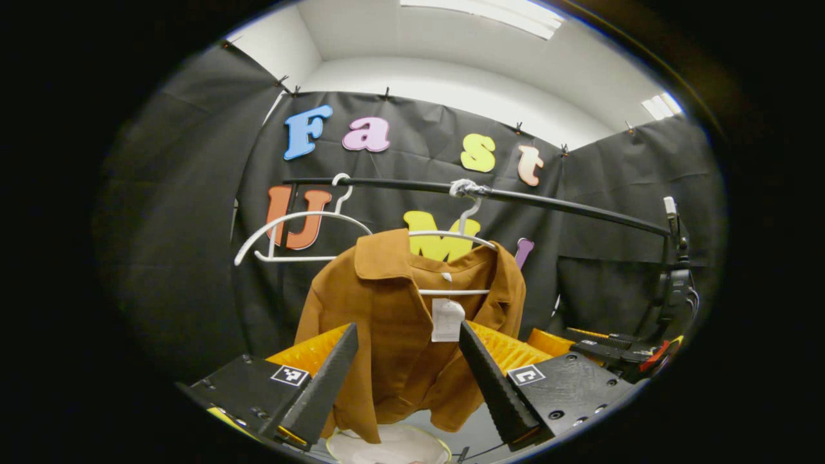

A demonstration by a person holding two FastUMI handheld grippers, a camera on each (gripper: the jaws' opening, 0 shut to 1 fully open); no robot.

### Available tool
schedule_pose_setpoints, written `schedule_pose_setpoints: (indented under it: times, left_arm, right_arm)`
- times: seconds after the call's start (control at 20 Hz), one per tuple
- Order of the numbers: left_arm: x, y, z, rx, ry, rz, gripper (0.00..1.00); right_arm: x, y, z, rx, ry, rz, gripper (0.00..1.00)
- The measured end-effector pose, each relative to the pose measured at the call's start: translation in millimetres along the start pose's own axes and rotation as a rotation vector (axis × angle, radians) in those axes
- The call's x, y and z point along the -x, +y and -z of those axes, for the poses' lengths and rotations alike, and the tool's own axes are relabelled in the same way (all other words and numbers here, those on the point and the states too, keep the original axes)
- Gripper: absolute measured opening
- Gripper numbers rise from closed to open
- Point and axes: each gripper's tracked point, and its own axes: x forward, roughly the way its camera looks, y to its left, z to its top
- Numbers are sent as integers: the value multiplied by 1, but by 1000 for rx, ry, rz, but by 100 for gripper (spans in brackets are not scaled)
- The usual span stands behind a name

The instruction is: Grasp the clothes on the hanger with both hands and then place them into the laundry hamper below.

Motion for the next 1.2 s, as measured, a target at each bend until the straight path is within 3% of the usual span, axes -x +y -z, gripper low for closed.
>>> schedule_pose_setpoints:
  times: [0.55,0.7,1.0,1.15,1.2]
  left_arm:
    - [-77,3,28,79,50,-138,100]
    - [-95,1,36,151,81,-127,100]
    - [-115,11,48,170,128,-202,96]
    - [-125,13,49,174,116,-217,100]
    - [-130,13,50,190,119,-212,96]
  right_arm:
    - [-109,6,-5,-84,89,-150,98]
    - [-121,15,-5,-124,104,-200,100]
    - [-144,13,-9,-171,115,-202,95]
    - [-156,8,-10,-183,118,-181,97]
    - [-156,8,-8,-190,119,-179,92]
